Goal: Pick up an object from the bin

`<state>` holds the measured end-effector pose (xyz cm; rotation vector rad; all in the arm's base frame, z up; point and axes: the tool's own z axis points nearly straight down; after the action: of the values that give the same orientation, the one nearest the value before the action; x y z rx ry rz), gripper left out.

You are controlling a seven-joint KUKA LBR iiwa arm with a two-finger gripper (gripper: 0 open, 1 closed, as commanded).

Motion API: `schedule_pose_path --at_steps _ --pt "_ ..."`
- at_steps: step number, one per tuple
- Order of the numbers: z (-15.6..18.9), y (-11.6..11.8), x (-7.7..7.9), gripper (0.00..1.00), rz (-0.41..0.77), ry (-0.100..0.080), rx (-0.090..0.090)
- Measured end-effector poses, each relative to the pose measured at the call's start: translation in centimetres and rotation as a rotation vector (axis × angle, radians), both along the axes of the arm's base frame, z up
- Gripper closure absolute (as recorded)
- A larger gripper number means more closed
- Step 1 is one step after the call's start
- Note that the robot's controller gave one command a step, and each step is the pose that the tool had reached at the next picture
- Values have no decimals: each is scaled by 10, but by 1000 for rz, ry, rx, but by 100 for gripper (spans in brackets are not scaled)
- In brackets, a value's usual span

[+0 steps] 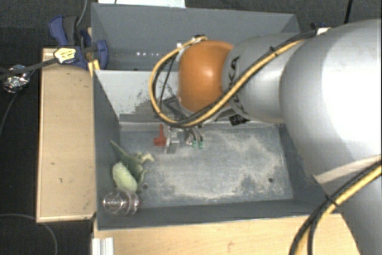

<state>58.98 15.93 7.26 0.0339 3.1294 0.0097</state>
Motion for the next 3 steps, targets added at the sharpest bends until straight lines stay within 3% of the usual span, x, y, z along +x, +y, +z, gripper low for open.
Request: schedule_pose_path --at_steps 1,2,3 --pt "0 0 0 0 -3 0 0" --pt "0 0 0 100 -8 0 0" --pt "0 0 0 100 -9 0 1"
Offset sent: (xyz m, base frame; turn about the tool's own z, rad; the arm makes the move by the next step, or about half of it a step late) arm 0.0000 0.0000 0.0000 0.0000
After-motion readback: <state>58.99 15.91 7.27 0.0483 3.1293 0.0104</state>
